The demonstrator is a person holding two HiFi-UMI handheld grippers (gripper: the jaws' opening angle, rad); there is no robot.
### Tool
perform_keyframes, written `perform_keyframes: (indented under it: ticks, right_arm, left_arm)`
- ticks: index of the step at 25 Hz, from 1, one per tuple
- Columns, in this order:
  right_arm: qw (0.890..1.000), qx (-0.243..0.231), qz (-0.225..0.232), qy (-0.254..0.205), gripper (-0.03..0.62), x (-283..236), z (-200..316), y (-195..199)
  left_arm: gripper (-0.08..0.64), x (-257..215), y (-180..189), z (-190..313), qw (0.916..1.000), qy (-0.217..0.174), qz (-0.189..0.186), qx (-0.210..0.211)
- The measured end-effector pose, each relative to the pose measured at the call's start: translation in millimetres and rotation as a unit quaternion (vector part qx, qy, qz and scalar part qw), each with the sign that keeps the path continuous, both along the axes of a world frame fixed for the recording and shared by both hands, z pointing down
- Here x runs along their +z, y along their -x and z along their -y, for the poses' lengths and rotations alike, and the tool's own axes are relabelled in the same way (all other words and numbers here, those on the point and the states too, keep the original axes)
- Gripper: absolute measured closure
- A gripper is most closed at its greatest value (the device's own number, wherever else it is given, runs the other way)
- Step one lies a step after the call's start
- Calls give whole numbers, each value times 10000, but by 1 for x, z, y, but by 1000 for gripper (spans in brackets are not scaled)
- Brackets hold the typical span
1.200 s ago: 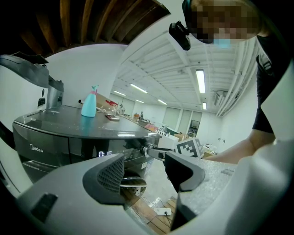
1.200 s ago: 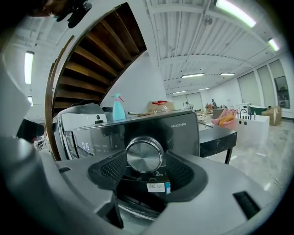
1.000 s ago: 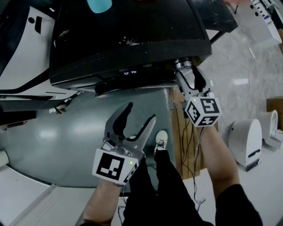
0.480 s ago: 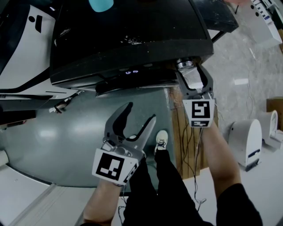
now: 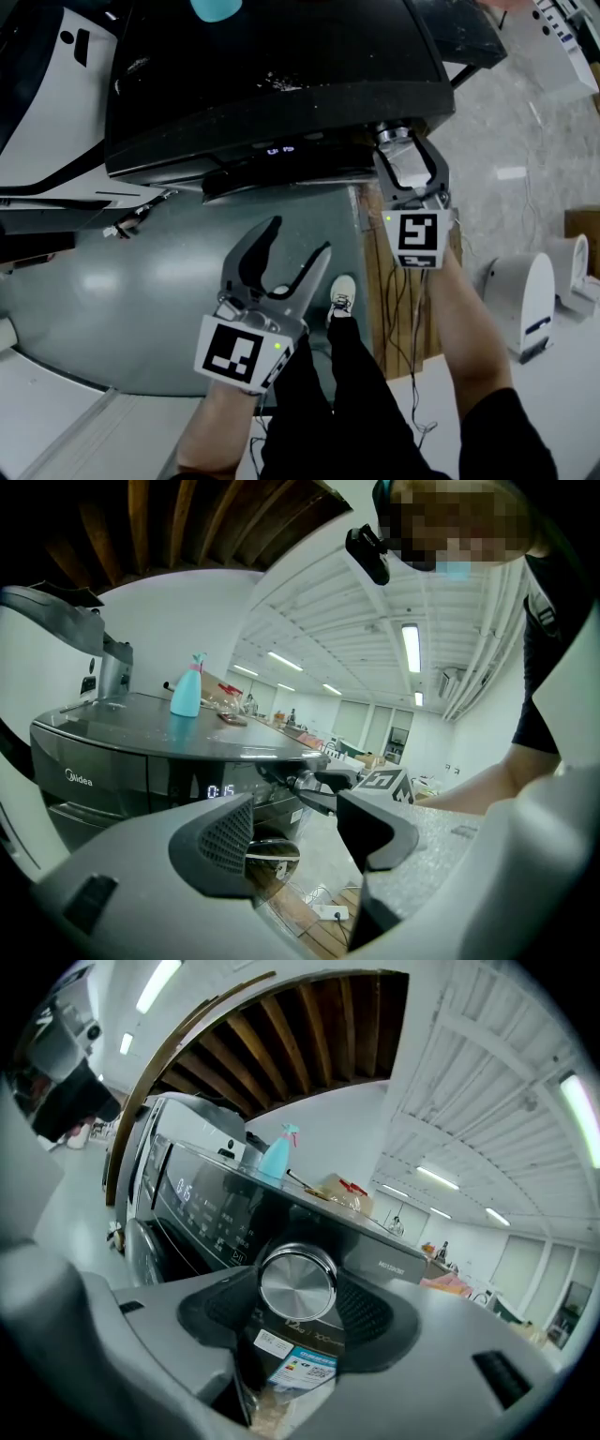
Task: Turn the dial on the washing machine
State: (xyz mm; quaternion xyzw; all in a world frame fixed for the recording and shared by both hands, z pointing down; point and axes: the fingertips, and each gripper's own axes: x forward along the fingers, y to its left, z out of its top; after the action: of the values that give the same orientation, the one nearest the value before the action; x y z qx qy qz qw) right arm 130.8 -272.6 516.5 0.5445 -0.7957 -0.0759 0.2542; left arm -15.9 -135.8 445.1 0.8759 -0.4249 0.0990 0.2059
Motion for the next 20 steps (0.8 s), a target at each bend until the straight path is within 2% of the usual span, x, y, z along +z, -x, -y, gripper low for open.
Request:
perform_keyframes:
  ticks: [2,4,6,8,20]
  right_arm:
    - [9983,133,530,204,333,2,0,-3]
    - [9906,217,1296,384,333,3,2,-7]
    - [9736,330,2171,623,333,5,3,-12]
    - [9600,417,2660,772,330,7,2,-14]
    - [9691,379,2343,668,299,7,-2,-11]
  left_arm:
    - [301,0,0,0,10000,0,-6,-2]
    - [300,0,0,1,10000,-1,-12,-4]
    - [301,1,0,1,10000,-2,-11,3]
    - [300,1,0,0,10000,0,-13,7]
    - [301,1,1,-2,10000,8,-22,11]
